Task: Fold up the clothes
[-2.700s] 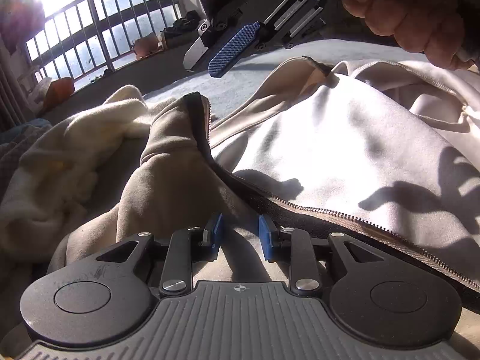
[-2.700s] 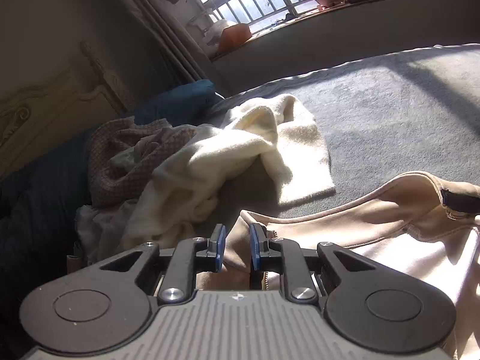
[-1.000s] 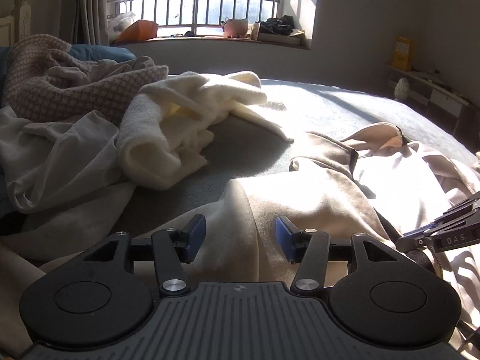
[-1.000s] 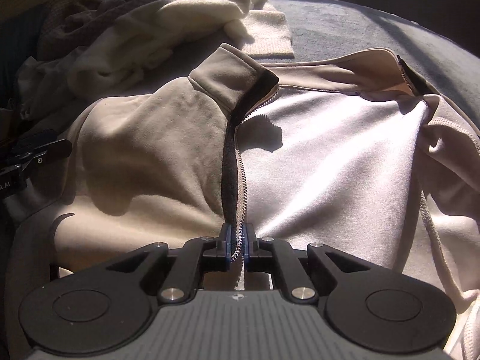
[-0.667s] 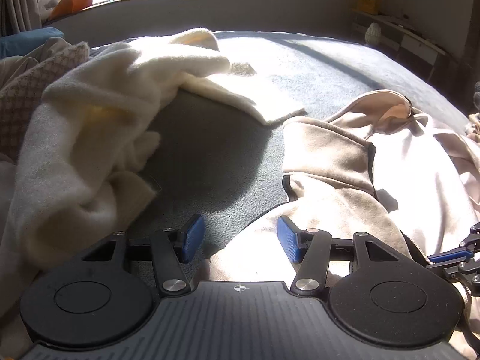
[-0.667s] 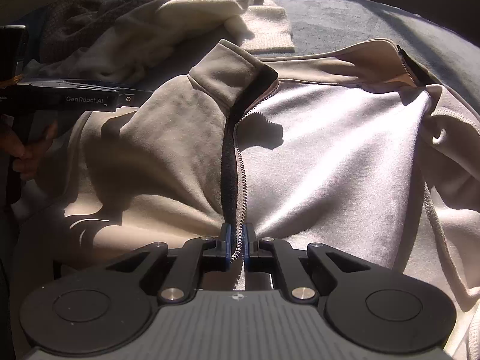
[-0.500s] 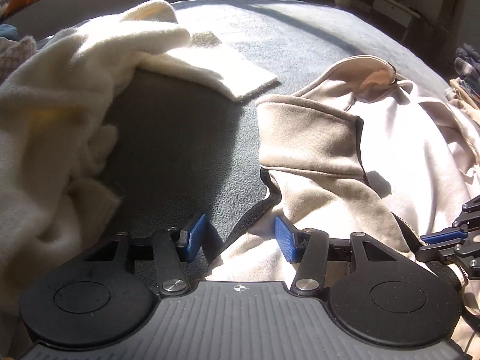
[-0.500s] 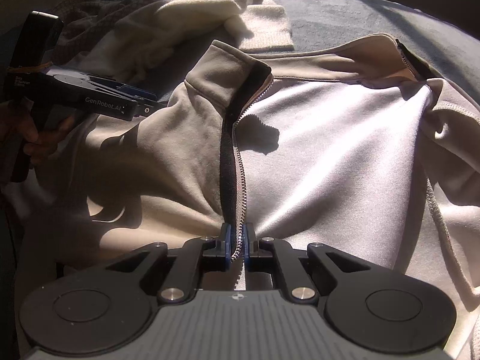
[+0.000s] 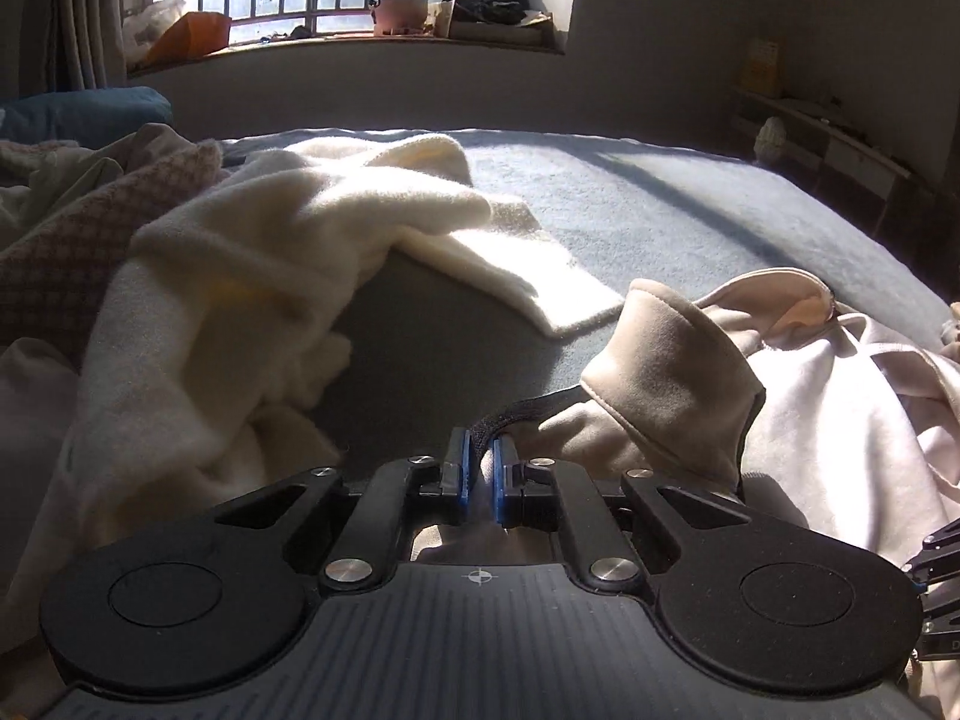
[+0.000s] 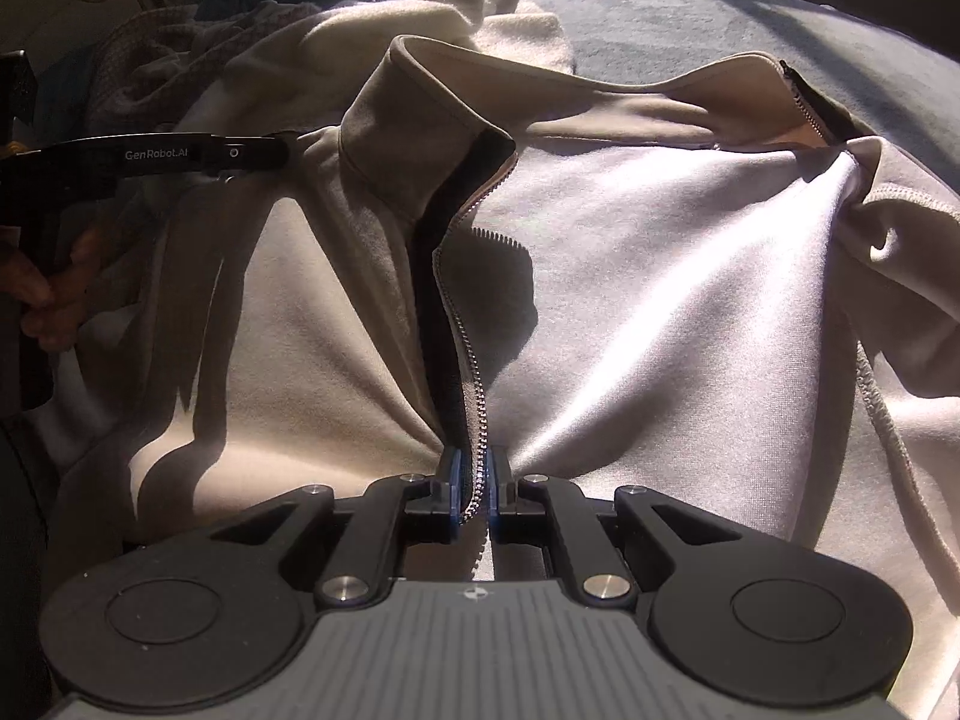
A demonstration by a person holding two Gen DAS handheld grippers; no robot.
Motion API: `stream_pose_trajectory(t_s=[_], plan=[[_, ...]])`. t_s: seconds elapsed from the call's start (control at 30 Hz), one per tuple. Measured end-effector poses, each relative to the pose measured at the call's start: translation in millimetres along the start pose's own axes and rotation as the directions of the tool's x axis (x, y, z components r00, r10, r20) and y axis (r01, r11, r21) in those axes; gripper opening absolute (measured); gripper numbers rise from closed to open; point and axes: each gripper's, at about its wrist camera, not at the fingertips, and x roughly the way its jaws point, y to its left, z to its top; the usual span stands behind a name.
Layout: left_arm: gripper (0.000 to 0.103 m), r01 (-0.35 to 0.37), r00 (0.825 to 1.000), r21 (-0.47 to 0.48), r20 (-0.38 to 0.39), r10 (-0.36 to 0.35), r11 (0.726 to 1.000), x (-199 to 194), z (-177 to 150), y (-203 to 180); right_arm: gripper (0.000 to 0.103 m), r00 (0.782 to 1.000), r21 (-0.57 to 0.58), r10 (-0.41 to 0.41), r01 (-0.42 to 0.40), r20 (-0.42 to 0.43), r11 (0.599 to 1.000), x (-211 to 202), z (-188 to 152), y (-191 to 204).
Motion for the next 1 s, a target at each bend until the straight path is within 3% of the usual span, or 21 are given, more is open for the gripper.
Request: stream_pose_trajectory(t_s=[0.17, 0.27, 0.4, 0.7, 0.87, 1.0], plan=[[0.009, -0.115, 0.993, 0.050, 0.001, 0.115, 0.992, 20, -22, -11, 0.007, 1.000, 0.000, -0.005, 0.005, 0.008, 1.000, 1, 0, 2], [0.015, -0.118, 0.992, -0.023, 0.031, 0.118, 0.993, -1, -20, 5, 0.007, 1.000, 0.006, -0.004, 0.004, 0.015, 1.000, 1, 0, 2], [0.032, -0.118, 0.989, -0.121, 0.071, 0.127, 0.986, -30, -17, 27, 0.007, 1.000, 0.030, -0.001, 0.000, 0.028, 1.000, 0, 0, 0], [0.033, -0.097, 0.976, -0.327, 0.152, 0.154, 0.940, -94, -14, 74, 0.011, 0.998, 0.044, -0.016, 0.013, 0.062, 0.999, 2, 2, 1], [0.035, -0.047, 0.987, -0.287, 0.133, 0.089, 0.957, -126, -45, 48, 0.015, 0.997, 0.039, -0.026, 0.023, 0.077, 0.999, 4, 2, 2], [0.039, 0.024, 0.995, -0.056, 0.098, -0.019, 0.998, -127, -70, -14, 0.022, 0.994, 0.003, -0.028, 0.028, 0.103, 1.000, 7, 5, 4]])
